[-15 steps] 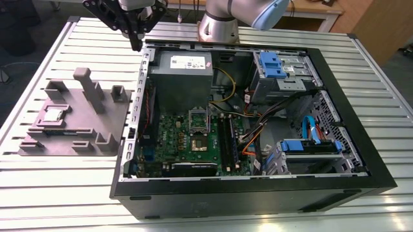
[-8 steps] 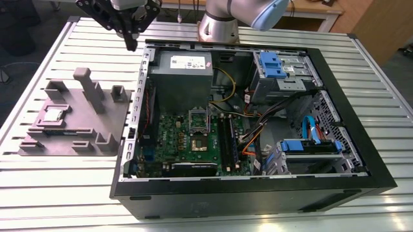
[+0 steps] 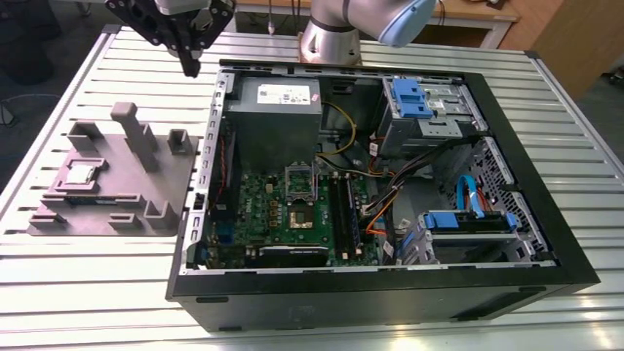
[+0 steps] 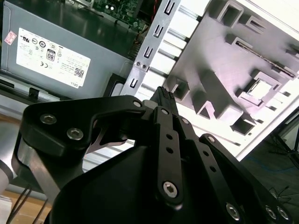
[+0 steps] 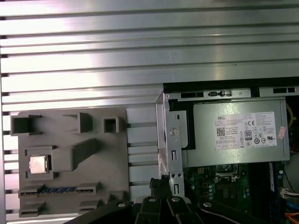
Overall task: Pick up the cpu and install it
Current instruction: 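Reach for the cpu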
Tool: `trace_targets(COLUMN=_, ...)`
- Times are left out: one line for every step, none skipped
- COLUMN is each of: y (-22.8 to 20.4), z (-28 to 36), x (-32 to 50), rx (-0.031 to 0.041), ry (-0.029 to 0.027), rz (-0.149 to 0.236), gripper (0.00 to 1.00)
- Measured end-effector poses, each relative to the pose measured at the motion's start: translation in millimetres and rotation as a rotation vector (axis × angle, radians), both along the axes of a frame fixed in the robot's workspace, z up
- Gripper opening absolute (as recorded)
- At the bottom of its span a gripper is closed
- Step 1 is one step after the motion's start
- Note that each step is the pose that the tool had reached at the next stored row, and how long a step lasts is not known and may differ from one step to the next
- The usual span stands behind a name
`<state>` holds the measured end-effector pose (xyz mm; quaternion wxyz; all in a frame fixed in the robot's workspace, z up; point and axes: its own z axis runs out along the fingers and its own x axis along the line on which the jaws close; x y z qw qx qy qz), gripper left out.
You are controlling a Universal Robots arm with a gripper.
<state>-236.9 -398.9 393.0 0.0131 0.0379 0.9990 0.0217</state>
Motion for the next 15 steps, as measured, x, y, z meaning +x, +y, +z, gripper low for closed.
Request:
trace_targets(y=0.0, z=0.0, x=-0.8, rx=0.0000, ry=0.0000, rz=0.000, gripper=0.10)
trace_targets(y=0.0, z=0.0, x=-1.6, rx=-0.0001, ry=0.0000, rz=0.000, gripper=0.10)
trace_targets(y=0.0, z=0.0, x=-2.7, rx=-0.0001, ry=0.0001, rz=0.000, gripper=0.10)
trace_targets(y=0.0, z=0.0, x=-3.7, rx=0.0000, ry=0.0001, rz=0.000, gripper=0.10)
trace_targets(y=0.0, z=0.0, x=-4.6, rx=0.0000, ry=0.0000, rz=0.000, gripper=0.10)
trace_targets(y=0.0, z=0.0, x=-5.5, rx=0.0001, ry=0.0001, rz=0.000, gripper=0.10)
trace_targets(y=0.0, z=0.0, x=-6.3, rx=0.0001, ry=0.0000, rz=0.000, gripper=0.10)
trace_targets(y=0.0, z=0.0, x=-7.1, rx=0.0001, ry=0.0001, rz=0.000, gripper=0.10)
trace_targets(y=0.0, z=0.0, x=-7.9, rx=0.0001, ry=0.0001, rz=0.000, gripper=0.10)
trace_targets(y=0.0, z=0.0, x=-8.7, rx=0.0001, ry=0.0001, rz=0.000, gripper=0.10)
trace_targets(y=0.0, z=0.0, x=-9.5, rx=0.0001, ry=0.0000, rz=0.000, gripper=0.10)
trace_targets(y=0.0, z=0.0, x=-10.1, rx=0.0001, ry=0.0000, rz=0.000, gripper=0.10)
trace_targets(y=0.0, z=-0.1, x=-10.8, rx=0.0002, ry=0.0000, rz=0.000, gripper=0.10)
trace_targets(y=0.0, z=0.0, x=-11.4, rx=0.0001, ry=0.0000, rz=0.000, gripper=0.10)
trace_targets(y=0.0, z=-0.1, x=-12.0, rx=0.0001, ry=0.0001, rz=0.000, gripper=0.10)
